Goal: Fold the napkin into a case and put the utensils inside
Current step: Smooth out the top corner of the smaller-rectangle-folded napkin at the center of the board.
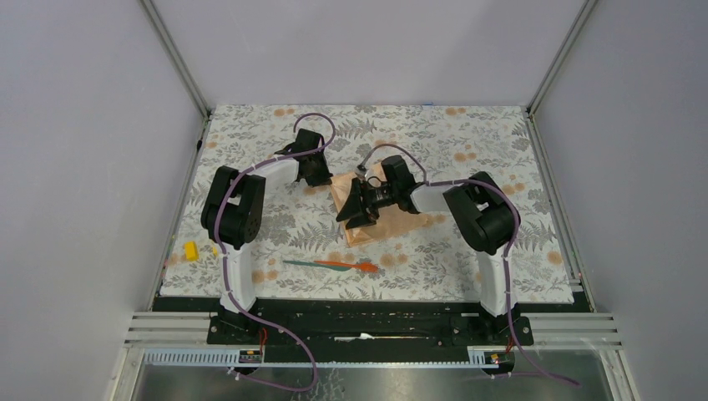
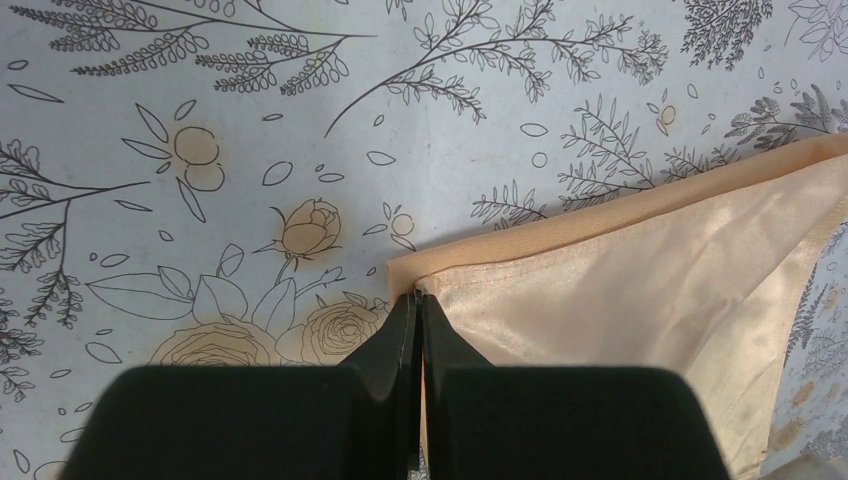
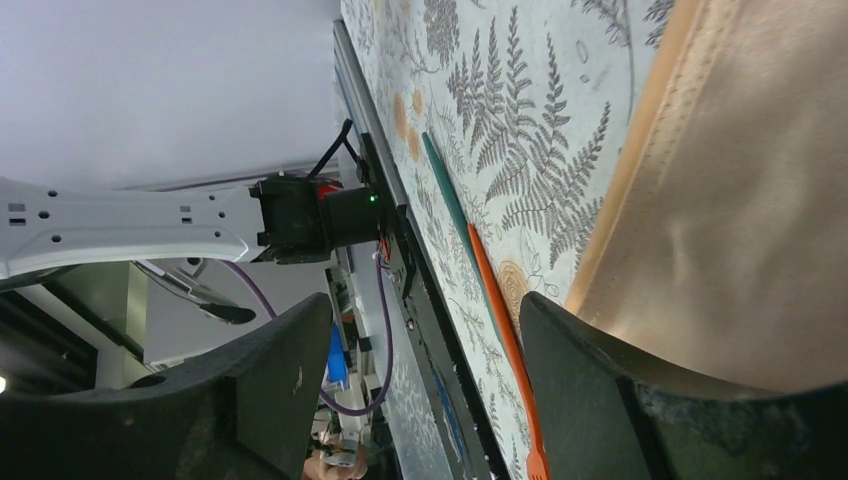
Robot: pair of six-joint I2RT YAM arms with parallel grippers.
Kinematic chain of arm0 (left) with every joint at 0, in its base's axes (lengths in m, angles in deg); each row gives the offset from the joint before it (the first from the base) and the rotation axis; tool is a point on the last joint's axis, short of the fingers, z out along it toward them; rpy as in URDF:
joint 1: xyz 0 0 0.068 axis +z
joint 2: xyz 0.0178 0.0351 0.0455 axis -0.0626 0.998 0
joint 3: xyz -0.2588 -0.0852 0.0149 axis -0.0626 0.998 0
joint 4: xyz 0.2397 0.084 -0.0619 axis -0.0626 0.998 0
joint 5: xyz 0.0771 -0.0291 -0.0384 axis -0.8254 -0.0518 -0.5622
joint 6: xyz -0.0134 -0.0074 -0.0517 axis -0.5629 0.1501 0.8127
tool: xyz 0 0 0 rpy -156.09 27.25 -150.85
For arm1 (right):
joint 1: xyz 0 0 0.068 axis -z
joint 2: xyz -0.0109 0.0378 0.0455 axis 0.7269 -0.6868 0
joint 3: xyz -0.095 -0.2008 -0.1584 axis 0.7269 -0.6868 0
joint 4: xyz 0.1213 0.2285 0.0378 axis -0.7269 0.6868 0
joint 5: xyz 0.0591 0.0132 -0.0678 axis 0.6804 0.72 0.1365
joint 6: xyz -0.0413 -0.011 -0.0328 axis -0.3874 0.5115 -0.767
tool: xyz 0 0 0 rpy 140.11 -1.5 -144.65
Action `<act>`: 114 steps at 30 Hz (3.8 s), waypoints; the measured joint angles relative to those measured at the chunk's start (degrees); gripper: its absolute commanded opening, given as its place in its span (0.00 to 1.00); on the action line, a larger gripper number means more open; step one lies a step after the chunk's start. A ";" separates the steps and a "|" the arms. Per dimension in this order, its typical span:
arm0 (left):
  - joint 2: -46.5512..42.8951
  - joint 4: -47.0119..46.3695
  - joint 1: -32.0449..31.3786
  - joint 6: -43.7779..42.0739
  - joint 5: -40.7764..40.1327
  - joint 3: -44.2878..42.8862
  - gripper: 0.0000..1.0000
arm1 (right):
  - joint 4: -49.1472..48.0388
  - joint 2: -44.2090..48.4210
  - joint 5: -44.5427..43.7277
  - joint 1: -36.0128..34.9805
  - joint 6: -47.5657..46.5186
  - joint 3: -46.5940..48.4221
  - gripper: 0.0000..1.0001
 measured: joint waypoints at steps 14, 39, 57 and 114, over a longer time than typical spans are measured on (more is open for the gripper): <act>0.00 3.15 0.07 -0.81 -0.66 -1.40 0.09 | 0.92 0.59 -0.59 -2.58 -0.87 -2.99 0.77; -7.39 7.32 0.44 0.55 2.75 0.94 0.46 | 27.82 4.98 -17.81 -2.86 -19.37 6.29 0.49; -4.79 4.09 0.44 1.57 3.28 4.70 0.43 | 32.68 1.70 -26.71 -6.64 -23.06 9.62 0.22; -9.92 6.54 4.76 1.68 14.34 0.68 0.50 | 42.40 6.56 -34.07 -10.60 -25.64 13.18 0.64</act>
